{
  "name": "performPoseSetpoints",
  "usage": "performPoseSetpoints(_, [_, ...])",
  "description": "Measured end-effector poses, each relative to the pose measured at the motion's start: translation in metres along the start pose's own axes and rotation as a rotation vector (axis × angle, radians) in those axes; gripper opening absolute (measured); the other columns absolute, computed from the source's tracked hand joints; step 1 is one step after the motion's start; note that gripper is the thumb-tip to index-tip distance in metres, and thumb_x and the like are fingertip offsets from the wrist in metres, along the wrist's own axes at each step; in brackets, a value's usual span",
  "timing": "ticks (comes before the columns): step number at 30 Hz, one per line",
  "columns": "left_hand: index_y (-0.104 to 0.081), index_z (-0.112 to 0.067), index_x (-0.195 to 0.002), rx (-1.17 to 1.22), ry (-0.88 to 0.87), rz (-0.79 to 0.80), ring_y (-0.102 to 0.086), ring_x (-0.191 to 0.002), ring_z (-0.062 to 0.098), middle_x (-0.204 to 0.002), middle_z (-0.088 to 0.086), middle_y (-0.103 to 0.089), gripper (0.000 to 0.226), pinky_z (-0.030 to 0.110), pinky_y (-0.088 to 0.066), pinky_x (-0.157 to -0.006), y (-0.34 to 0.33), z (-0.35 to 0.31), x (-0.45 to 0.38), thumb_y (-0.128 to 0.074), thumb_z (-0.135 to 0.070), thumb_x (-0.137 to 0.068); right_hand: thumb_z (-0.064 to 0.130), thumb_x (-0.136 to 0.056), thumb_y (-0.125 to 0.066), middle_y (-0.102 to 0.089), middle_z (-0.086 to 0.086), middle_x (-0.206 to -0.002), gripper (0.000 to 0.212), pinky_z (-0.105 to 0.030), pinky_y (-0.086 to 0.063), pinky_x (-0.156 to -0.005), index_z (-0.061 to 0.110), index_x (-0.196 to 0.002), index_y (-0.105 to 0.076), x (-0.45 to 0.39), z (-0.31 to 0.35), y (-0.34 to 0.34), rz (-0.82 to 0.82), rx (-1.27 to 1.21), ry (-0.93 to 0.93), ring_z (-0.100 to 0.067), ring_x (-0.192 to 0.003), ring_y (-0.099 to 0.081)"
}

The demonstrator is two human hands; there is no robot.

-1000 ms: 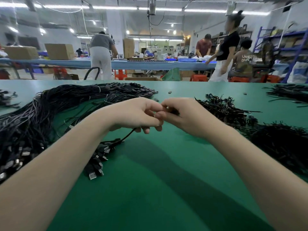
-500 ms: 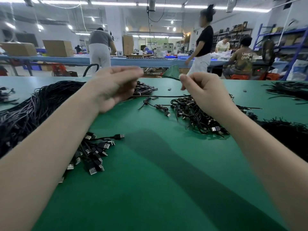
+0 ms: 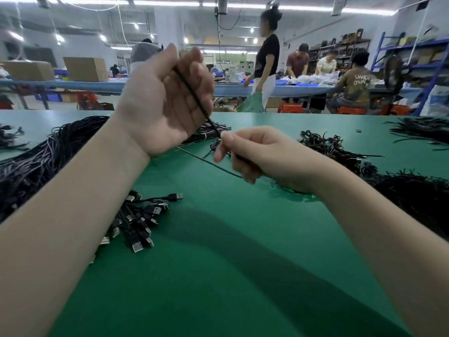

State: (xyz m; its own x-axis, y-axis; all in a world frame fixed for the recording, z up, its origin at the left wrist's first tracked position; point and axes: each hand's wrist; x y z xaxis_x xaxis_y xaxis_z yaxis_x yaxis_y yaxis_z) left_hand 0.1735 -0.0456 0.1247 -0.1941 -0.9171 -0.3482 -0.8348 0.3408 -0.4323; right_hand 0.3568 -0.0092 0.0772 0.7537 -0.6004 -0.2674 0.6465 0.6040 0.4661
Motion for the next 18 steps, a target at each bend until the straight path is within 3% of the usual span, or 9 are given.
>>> performPoseSetpoints(2, [-0.056, -0.024, -0.057, -0.134, 0.117, 0.163, -0.048, -0.042, 0.002, -0.045, -0.009, -0.048, 0.052, 0.018, -0.037, -0.049, -0.001, 0.003, 0.004, -0.03, -0.038, -0.1, 0.052, -0.088, -0.052, -0.051, 0.002, -0.055, 0.04, -0.022, -0.046, -0.057, 0.019, -0.071, -0.069, 0.001, -0.01, 0.004, 0.059, 0.051, -0.088, -0.012, -0.053, -0.049])
performPoseSetpoints(4, [-0.057, -0.023, -0.053, -0.233, 0.28, 0.373, -0.042, -0.033, 0.002, -0.039, -0.01, -0.046, 0.056, 0.019, -0.029, -0.043, 0.004, 0.006, 0.007, -0.029, -0.038, -0.099, 0.068, -0.076, -0.053, -0.056, -0.002, -0.055, 0.053, -0.018, -0.045, -0.056, 0.018, -0.059, -0.063, 0.004, -0.017, 0.01, 0.038, 0.333, -0.158, -0.012, -0.052, -0.052])
performPoseSetpoints(7, [-0.073, -0.009, -0.079, -0.36, 0.567, 0.66, -0.058, -0.041, 0.005, -0.059, 0.0, -0.068, 0.05, 0.016, -0.031, -0.037, 0.016, 0.007, 0.007, -0.037, -0.037, -0.1, 0.074, -0.073, -0.052, -0.039, 0.003, -0.044, 0.064, -0.02, -0.032, -0.043, 0.015, -0.05, -0.041, 0.008, -0.022, 0.025, -0.064, 0.726, -0.211, -0.01, -0.039, -0.034])
performPoseSetpoints(8, [-0.076, -0.009, -0.089, -0.502, 0.674, 0.641, -0.063, -0.048, 0.008, -0.071, 0.004, -0.073, 0.051, 0.015, -0.038, -0.04, 0.019, 0.01, 0.005, -0.039, -0.044, -0.097, 0.07, -0.078, -0.052, -0.033, 0.008, -0.042, 0.062, -0.018, -0.028, -0.041, 0.016, -0.051, -0.037, 0.01, -0.02, 0.03, -0.127, 0.738, -0.218, -0.009, -0.037, -0.029])
performPoseSetpoints(10, [-0.075, -0.022, -0.101, -0.842, 0.841, 0.416, -0.07, -0.071, 0.009, -0.098, 0.001, -0.075, 0.06, 0.016, -0.048, -0.056, 0.024, 0.022, 0.0, -0.034, -0.062, -0.084, 0.061, -0.087, -0.049, -0.029, 0.011, -0.041, 0.056, -0.015, -0.025, -0.039, 0.017, -0.053, -0.04, 0.013, -0.013, 0.039, -0.232, 0.632, -0.192, -0.007, -0.037, -0.026])
performPoseSetpoints(12, [-0.066, -0.035, -0.112, -1.052, 0.843, 0.263, -0.066, -0.097, 0.003, -0.116, -0.014, -0.068, 0.059, 0.021, -0.048, -0.08, 0.027, 0.037, -0.004, -0.028, -0.067, -0.08, 0.052, -0.093, -0.046, -0.034, 0.007, -0.049, 0.048, -0.019, -0.029, -0.046, 0.019, -0.061, -0.057, 0.013, -0.006, 0.038, -0.22, 0.461, -0.148, -0.011, -0.044, -0.03])
performPoseSetpoints(14, [-0.062, -0.037, -0.113, -0.967, 0.655, 0.125, -0.063, -0.107, 0.005, -0.113, -0.017, -0.068, 0.045, 0.031, -0.041, -0.1, 0.028, 0.047, -0.007, -0.029, -0.06, -0.092, 0.042, -0.099, -0.043, -0.037, 0.007, -0.053, 0.037, -0.02, -0.029, -0.047, 0.023, -0.076, -0.065, 0.012, 0.001, 0.024, -0.139, 0.263, -0.103, -0.011, -0.047, -0.031])
performPoseSetpoints(16, [-0.065, -0.032, -0.111, -0.726, 0.43, 0.009, -0.067, -0.098, 0.007, -0.093, -0.014, -0.072, 0.038, 0.035, -0.041, -0.104, 0.03, 0.041, -0.01, -0.034, -0.048, -0.099, 0.032, -0.102, -0.04, -0.035, 0.012, -0.05, 0.033, -0.018, -0.024, -0.045, 0.017, -0.082, -0.06, 0.011, 0.003, 0.009, -0.071, 0.059, -0.08, -0.008, -0.046, -0.026])
performPoseSetpoints(18, [-0.057, -0.024, -0.128, -0.613, 0.378, 0.11, -0.067, -0.093, 0.003, -0.092, -0.012, -0.071, 0.043, 0.032, -0.043, -0.101, 0.032, 0.029, -0.006, -0.036, -0.045, -0.097, 0.029, -0.103, -0.038, -0.03, 0.01, -0.052, 0.031, -0.019, -0.019, -0.046, 0.015, -0.082, -0.057, 0.01, 0.005, 0.001, -0.036, -0.114, -0.072, -0.008, -0.047, -0.021])
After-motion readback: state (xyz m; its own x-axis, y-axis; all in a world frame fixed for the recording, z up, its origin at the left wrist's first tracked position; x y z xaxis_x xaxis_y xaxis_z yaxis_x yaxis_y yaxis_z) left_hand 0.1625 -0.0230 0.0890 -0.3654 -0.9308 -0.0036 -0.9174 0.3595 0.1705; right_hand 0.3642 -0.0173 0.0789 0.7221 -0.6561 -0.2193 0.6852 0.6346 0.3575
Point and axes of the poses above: each hand's wrist, its own x-axis away from the middle knuckle, its own y-axis out of the back of the hand, z = x × y
